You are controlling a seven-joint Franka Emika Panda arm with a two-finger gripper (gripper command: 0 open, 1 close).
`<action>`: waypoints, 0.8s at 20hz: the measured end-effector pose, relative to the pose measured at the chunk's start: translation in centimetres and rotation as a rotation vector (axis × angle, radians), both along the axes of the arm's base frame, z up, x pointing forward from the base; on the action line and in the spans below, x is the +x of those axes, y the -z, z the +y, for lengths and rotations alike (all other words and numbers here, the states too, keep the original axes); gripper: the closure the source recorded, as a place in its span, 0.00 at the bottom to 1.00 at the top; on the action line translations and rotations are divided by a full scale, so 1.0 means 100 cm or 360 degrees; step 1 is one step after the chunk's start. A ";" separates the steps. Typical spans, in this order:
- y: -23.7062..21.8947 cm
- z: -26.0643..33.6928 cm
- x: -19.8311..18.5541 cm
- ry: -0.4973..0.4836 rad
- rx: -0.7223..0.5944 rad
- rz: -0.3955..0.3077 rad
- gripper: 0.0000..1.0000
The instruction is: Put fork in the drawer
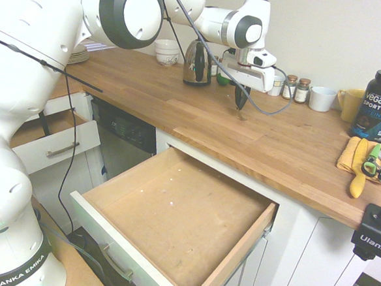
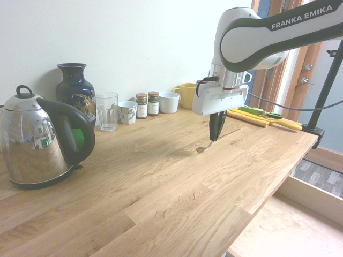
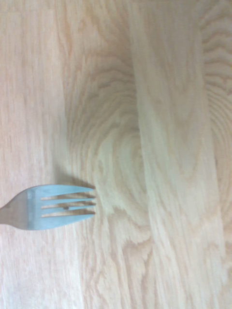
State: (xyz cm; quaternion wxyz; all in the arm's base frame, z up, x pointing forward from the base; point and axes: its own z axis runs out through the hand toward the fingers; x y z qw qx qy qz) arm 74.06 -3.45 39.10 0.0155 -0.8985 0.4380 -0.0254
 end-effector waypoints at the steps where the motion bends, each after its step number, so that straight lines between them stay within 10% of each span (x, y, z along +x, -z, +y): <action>1: -0.001 0.000 0.000 0.0000 0.0000 -0.0002 1.00; 16: -0.026 -0.008 0.000 0.0019 0.0004 -0.0052 1.00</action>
